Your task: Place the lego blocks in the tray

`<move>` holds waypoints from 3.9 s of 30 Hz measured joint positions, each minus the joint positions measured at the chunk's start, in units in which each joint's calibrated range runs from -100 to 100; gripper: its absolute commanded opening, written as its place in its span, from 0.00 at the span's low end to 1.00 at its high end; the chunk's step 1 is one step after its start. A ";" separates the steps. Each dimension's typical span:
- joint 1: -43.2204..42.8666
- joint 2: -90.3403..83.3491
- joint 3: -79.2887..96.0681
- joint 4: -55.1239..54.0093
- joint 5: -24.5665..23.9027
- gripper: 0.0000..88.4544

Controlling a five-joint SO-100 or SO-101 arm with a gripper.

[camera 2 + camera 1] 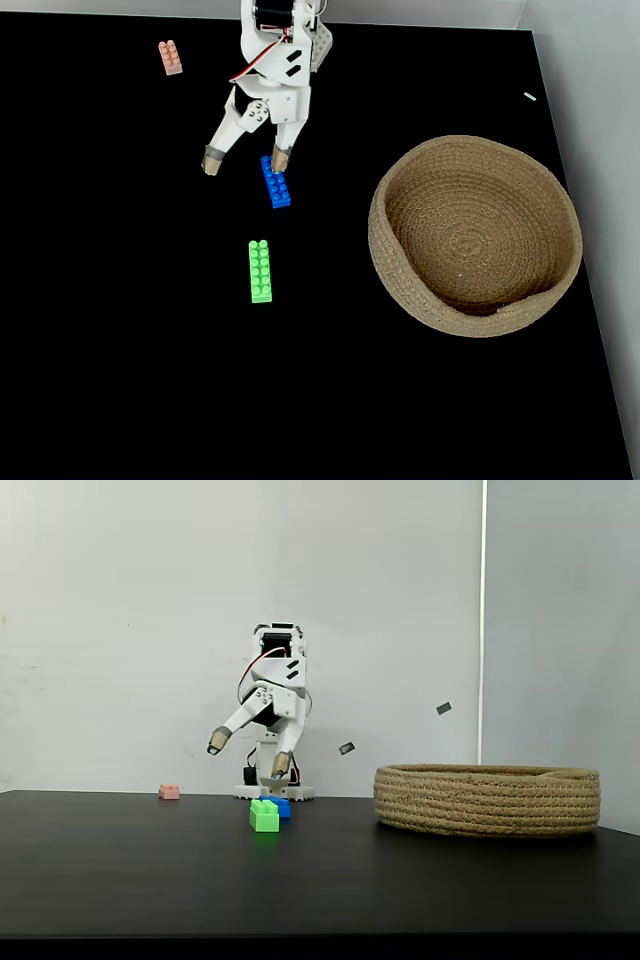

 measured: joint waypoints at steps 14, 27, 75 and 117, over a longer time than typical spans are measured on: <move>-3.26 3.56 4.68 -7.55 0.78 0.44; -4.15 10.26 4.68 -7.80 0.83 0.40; -5.13 5.43 13.96 -20.38 5.37 0.10; -27.93 -6.36 -11.22 -7.88 4.79 0.00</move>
